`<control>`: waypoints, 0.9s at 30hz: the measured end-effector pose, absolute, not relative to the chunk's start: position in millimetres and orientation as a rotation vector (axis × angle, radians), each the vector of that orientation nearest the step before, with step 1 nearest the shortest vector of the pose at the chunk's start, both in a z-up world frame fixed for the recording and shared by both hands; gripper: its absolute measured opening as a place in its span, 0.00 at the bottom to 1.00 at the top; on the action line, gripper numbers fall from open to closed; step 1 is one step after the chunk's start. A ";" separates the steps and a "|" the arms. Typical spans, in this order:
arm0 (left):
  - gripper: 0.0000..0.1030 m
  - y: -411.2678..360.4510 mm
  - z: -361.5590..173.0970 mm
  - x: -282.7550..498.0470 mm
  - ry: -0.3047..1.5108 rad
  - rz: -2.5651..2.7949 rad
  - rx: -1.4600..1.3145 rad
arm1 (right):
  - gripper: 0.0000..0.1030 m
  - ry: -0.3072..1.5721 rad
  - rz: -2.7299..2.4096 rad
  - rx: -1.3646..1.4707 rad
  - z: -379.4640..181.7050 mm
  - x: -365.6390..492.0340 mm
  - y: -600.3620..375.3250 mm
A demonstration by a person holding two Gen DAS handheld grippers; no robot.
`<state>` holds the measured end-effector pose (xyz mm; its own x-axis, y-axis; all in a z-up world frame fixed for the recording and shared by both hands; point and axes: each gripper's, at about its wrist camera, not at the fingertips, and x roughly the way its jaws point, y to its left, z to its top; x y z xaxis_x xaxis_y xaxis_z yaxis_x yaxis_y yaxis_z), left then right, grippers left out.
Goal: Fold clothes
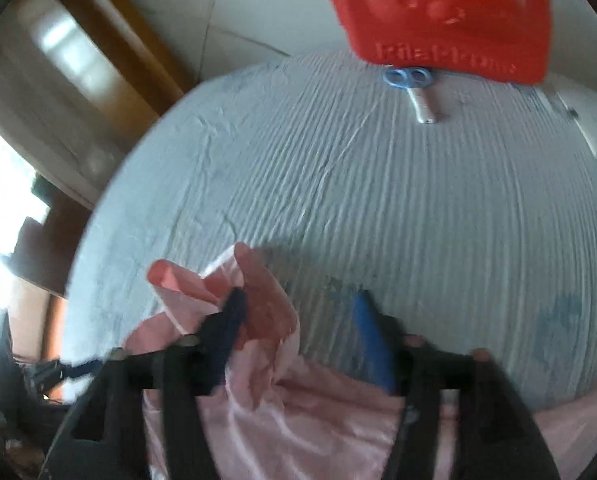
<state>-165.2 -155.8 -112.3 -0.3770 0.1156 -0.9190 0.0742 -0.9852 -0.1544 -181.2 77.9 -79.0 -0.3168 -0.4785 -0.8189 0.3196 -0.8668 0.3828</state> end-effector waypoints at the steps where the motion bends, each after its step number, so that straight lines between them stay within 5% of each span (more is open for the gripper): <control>1: 0.64 -152.4 -100.9 -175.6 -0.260 2.578 -1.675 | 0.72 -0.217 -2.193 1.450 -78.5 -180.9 79.8; 8: 0.69 -125.8 -115.9 -253.6 -0.060 2.492 -1.635 | 0.72 -0.271 -2.140 1.537 -98.9 -177.9 83.4; 23: 0.68 -94.1 -179.2 -324.2 -0.006 2.293 -1.678 | 0.67 -0.062 -2.084 1.569 -130.7 -193.2 45.2; 25: 0.48 -90.6 -178.8 -322.6 0.034 2.297 -1.665 | 0.43 0.017 -2.105 1.550 -130.2 -191.4 39.5; 26: 0.18 -88.4 -178.1 -322.6 0.074 2.311 -1.665 | 0.19 0.042 -2.088 1.561 -132.7 -192.1 35.9; 27: 0.08 -88.8 -177.8 -323.0 0.058 2.302 -1.676 | 0.13 0.057 -2.096 1.552 -132.8 -192.0 35.1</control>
<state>-323.0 -88.8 -177.8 -0.2797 0.2105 -0.9367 -0.2575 -0.9564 -0.1380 -192.0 35.1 -132.8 -0.2025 -0.3839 -0.9009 0.4325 -0.8604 0.2695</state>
